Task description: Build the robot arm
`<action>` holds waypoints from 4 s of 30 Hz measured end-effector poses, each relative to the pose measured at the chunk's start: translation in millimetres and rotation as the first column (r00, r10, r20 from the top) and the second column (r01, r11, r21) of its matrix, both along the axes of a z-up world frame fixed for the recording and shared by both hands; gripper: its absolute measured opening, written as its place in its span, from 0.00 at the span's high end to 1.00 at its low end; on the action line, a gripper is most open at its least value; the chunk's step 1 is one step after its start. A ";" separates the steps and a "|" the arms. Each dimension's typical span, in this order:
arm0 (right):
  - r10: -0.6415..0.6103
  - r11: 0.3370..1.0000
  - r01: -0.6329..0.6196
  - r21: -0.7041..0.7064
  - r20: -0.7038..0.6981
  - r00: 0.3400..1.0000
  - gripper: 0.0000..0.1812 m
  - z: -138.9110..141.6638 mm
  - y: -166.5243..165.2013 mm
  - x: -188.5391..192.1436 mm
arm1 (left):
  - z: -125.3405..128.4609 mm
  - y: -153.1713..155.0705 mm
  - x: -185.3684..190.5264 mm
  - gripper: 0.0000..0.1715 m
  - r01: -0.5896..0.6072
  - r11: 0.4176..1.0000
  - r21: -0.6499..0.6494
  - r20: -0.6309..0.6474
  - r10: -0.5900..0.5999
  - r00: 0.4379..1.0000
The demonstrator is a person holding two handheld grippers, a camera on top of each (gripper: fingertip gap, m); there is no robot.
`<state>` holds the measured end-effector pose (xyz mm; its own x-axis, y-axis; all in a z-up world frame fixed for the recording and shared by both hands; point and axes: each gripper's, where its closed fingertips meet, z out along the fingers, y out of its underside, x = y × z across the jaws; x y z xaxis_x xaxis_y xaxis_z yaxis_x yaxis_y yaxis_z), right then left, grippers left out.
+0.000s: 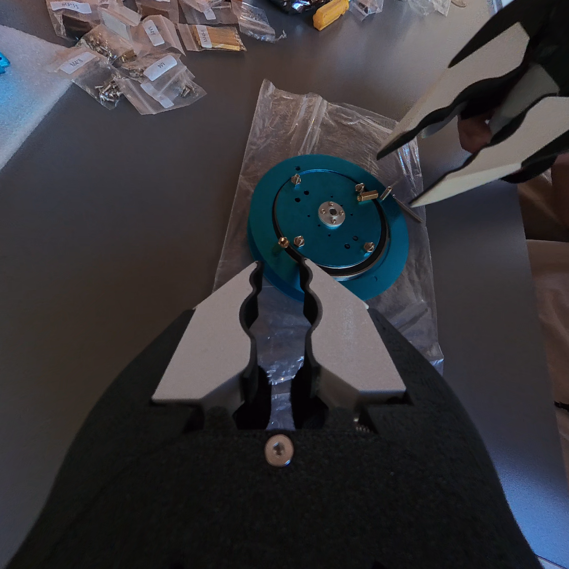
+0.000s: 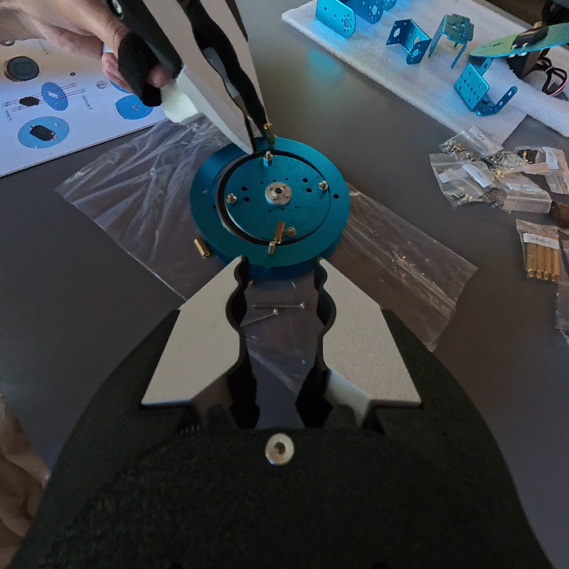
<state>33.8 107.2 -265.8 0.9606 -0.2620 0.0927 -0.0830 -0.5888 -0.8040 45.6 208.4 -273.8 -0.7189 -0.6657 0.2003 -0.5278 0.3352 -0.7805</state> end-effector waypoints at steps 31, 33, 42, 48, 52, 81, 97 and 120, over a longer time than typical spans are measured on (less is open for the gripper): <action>0.045 0.982 -0.013 0.189 -0.164 0.985 0.93 13.4 7.8 2.4 | 11.0 6.6 3.5 0.86 -0.013 1.000 -0.022 0.032 0.013 0.999; 0.048 0.989 -0.029 0.142 -0.128 0.991 0.92 9.3 10.2 2.5 | 20.6 7.9 9.5 0.85 -0.021 1.000 -0.019 0.130 0.023 0.991; 0.014 0.997 -0.007 0.079 -0.095 0.995 0.94 -4.8 18.8 11.4 | 13.4 5.0 14.5 0.90 -0.017 0.998 0.058 0.224 0.004 0.975; -0.013 0.998 0.016 0.061 -0.049 0.999 0.98 -6.3 17.9 19.2 | 7.2 12.5 19.5 1.00 -0.054 0.988 0.142 0.255 0.016 0.967; 0.012 0.998 -0.007 0.068 -0.073 0.997 0.99 -5.9 18.5 19.0 | 12.3 11.9 16.3 1.00 -0.036 0.991 0.126 0.263 0.001 0.965; 0.033 0.998 -0.028 0.062 -0.067 0.997 0.99 -5.0 20.1 23.9 | 13.6 0.2 16.6 0.97 -0.019 0.992 0.122 0.262 -0.013 0.965; 0.050 0.998 -0.046 0.043 -0.092 0.994 0.99 -4.1 21.3 32.7 | 12.6 1.4 13.7 0.97 -0.011 0.989 0.148 0.260 -0.028 0.965; -0.068 0.974 0.035 0.223 0.141 0.988 0.90 31.2 3.4 42.3 | -3.3 39.3 19.1 0.88 -0.036 0.984 0.173 0.157 0.008 0.988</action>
<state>76.0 110.6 -234.5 0.9256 -0.3401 0.1660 0.0197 -0.3948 -0.9185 64.7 247.7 -277.1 -0.7169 -0.6963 -0.0333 -0.4139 0.4637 -0.7834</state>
